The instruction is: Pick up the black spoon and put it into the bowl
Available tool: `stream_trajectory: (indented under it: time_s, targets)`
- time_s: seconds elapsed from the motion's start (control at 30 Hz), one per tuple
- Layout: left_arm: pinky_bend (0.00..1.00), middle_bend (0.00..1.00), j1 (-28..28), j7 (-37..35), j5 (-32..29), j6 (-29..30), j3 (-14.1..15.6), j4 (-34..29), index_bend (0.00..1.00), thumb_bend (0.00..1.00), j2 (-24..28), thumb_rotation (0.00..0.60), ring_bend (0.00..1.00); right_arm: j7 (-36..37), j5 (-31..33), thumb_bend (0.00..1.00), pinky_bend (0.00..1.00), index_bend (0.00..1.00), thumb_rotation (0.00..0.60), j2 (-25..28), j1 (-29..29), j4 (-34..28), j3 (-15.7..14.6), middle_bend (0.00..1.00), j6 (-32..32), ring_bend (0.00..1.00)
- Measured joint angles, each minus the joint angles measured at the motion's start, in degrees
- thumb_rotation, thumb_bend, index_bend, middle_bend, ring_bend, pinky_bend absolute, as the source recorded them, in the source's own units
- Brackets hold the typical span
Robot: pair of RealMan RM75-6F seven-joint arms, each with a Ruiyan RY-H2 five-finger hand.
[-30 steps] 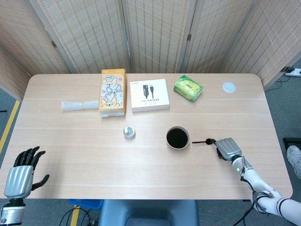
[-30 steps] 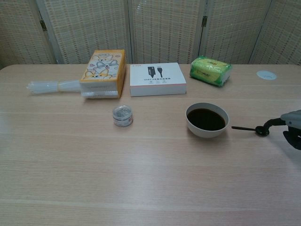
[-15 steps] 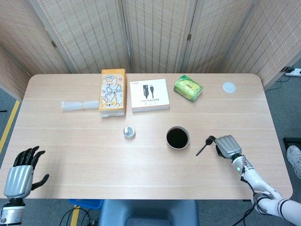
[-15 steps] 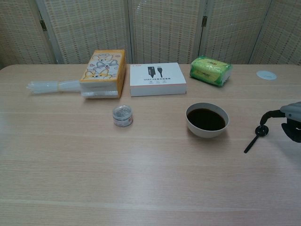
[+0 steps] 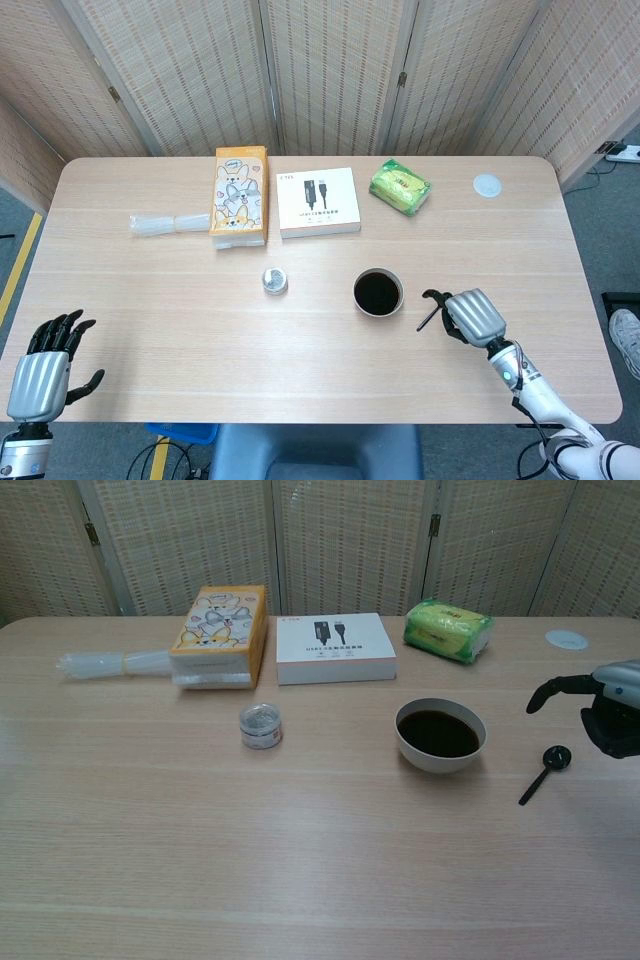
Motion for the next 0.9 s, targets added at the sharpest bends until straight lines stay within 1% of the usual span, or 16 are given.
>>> stream_trajectory:
  time_s: [0.03,0.07,0.13,0.33,0.5,0.9]
  targets:
    - [0.15,0.13,0.0,0.0,0.1,0.0,0.0,0.0,0.22,0.27,0.0,0.6,0.13,-0.3,0.0,0.1,1.0,0.28,0.6,0.1,-0.2,-0.4,-0.1,0.78,0.1,0.86]
    - [0.15,0.13,0.0,-0.1,0.2,0.1,0.0,0.0,0.22,0.27,0.0,0.6,0.13,-0.6,0.0,0.05,1.0,0.28,0.6,0.2,-0.3,-0.9,-0.2,0.8,0.2,0.87]
    - [0.15,0.13,0.1,-0.2,0.3,0.3,0.1,-0.1,0.22,0.27,0.0,0.6,0.13,-1.0,0.1,0.0,1.0,0.28,0.6,0.5,-0.7,-2.3,-0.3,0.83,0.3,0.91]
    - [0.15,0.13,0.3,-0.2,0.5,0.6,0.1,-0.3,0.22,0.27,0.2,0.6,0.13,-0.9,-0.1,0.0,1.0,0.28,0.6,0.5,-1.2,-4.2,-0.8,0.92,0.2,1.0]
    - [0.15,0.13,0.4,-0.1,0.6,0.7,0.1,-0.5,0.22,0.27,0.4,0.6,0.13,-0.8,-0.8,0.0,1.0,0.28,0.6,-0.1,-1.4,-4.3,-0.7,0.99,1.1,1.0]
    - [0.15,0.13,0.4,0.4,0.6,0.6,0.2,-0.9,0.22,0.27,0.4,0.6,0.13,-1.8,-0.6,0.0,1.0,0.28,0.587,-0.1,-1.5,-4.3,-0.6,1.0,0.9,1.0]
